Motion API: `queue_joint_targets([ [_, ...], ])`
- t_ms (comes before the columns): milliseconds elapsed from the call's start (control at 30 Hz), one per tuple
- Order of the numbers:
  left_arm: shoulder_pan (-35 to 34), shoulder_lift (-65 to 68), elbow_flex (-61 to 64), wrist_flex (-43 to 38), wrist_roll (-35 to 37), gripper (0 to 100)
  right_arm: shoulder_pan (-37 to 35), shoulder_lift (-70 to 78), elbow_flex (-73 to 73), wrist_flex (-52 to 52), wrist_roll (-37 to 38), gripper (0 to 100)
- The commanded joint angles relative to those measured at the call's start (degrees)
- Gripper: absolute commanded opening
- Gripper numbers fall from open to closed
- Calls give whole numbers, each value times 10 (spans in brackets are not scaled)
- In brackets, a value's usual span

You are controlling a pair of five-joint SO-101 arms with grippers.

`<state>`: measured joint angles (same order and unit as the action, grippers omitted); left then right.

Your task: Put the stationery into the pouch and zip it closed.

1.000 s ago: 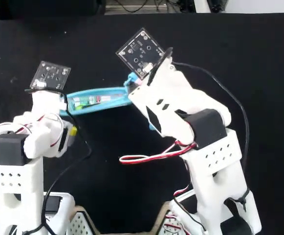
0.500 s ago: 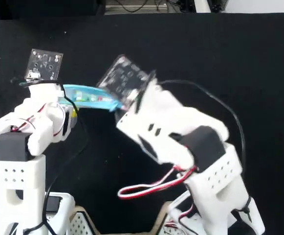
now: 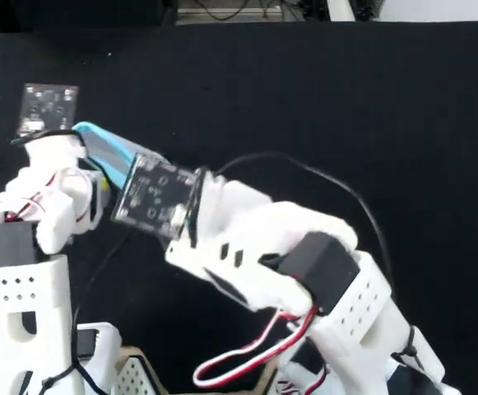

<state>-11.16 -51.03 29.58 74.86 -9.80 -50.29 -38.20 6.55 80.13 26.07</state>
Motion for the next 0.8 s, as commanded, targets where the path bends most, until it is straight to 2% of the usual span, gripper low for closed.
queue_joint_targets([
  [0,-15,-7,-12,-14,5,180,-26,-23,-38,-55,4,10],
  [200,-13,-7,-5,-72,9,180,-24,-20,-34,-105,4,10],
  [300,-11,-7,1,-76,9,180,-24,-21,-34,-105,4,11],
  [600,-72,-53,-45,76,1,183,39,-21,18,-144,4,11],
  [767,-73,-126,-41,143,-47,184,40,-24,52,-169,4,11],
])
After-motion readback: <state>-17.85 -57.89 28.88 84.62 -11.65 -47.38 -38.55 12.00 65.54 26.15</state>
